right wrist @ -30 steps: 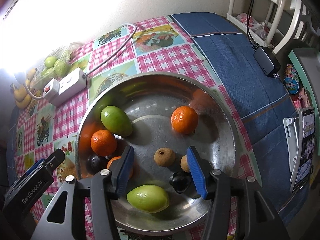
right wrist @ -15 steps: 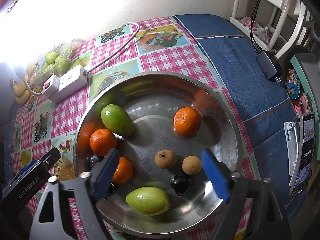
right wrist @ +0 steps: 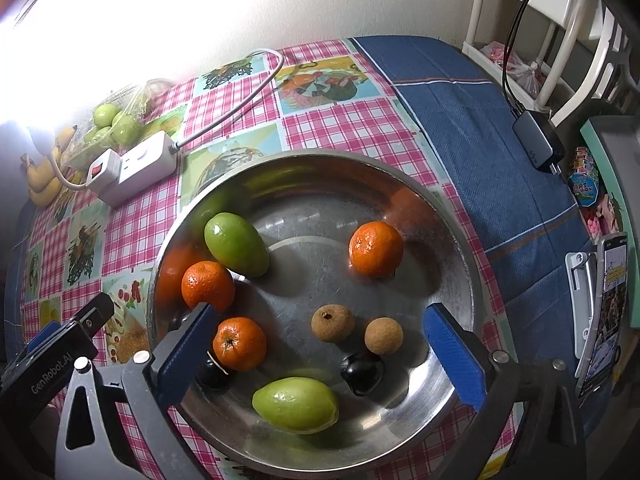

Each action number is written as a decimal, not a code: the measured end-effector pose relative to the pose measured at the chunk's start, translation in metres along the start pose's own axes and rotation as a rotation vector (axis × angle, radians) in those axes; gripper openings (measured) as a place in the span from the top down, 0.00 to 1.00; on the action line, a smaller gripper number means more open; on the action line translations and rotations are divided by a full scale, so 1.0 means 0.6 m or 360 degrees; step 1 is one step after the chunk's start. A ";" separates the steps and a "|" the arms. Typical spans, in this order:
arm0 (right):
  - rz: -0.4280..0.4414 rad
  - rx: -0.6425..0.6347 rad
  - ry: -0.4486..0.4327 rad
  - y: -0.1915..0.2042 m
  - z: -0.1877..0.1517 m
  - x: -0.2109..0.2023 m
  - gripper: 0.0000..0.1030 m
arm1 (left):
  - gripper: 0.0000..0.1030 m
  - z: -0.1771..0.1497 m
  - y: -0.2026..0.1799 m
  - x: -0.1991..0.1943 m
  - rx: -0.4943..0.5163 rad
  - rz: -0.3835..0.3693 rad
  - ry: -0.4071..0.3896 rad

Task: Organize fruits

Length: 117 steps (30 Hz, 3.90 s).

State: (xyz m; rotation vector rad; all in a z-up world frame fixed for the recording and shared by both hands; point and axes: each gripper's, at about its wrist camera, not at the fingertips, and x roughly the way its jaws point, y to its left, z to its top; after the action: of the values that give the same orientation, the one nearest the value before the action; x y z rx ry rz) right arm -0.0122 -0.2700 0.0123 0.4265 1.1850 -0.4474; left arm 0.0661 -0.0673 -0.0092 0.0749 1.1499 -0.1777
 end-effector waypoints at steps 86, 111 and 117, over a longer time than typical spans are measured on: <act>0.0077 -0.0153 -0.0096 0.027 -0.164 -0.099 0.01 | 0.00 -0.168 0.070 -0.143 0.0148 0.0226 -0.0226; 0.0092 -0.0167 -0.0152 0.024 -0.168 -0.120 0.01 | 0.00 -0.169 0.085 -0.159 0.0096 0.0270 -0.0251; 0.0080 -0.0196 -0.0132 0.032 -0.169 -0.115 0.01 | 0.00 -0.166 0.088 -0.157 0.0098 0.0277 -0.0240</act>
State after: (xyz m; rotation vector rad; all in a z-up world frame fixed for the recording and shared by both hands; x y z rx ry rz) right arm -0.1024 -0.1920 0.0470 0.3277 1.1128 -0.3434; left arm -0.0513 0.0088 0.0343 0.2121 0.9823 -0.0634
